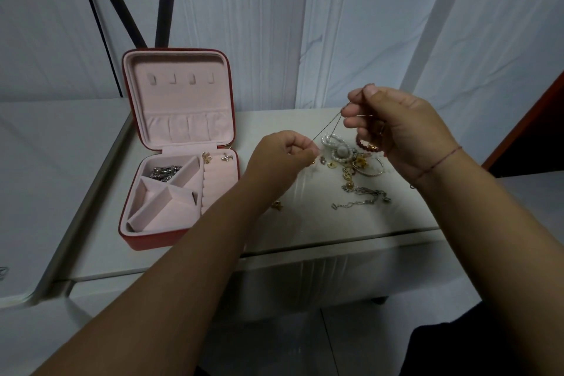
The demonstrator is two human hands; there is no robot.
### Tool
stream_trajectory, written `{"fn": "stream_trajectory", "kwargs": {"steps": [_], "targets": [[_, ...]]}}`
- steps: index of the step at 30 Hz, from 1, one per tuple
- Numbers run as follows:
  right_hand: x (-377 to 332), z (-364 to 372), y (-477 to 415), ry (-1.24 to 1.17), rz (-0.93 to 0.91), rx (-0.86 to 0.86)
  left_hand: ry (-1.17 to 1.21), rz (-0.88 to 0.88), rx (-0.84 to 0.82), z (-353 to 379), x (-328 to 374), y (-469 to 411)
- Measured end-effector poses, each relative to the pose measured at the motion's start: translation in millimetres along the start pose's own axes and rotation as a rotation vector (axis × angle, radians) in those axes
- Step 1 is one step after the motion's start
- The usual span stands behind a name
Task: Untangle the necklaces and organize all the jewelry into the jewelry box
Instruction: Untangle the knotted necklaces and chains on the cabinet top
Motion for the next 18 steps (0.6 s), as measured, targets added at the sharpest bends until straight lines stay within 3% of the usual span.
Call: {"fn": "stream_trajectory", "kwargs": {"steps": [7, 18], "targets": [[-4.4, 4.3, 2.0, 0.030, -0.037, -0.033, -0.109, 0.073, 0.040, -2.0, 2.8, -2.0], [-9.6, 11.9, 5.7, 0.010, -0.057, -0.082, -0.084, 0.016, 0.057, -4.2, -3.4, -5.1]]}}
Point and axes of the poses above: each hand's wrist, its own y-axis away from the middle knuckle, its own z-axis out of the palm, x = y × z, the point moved 9 cm from there along -y, towards the middle knuckle, and after that the axes turned 3 degrees about y, right-handed, at the moved point
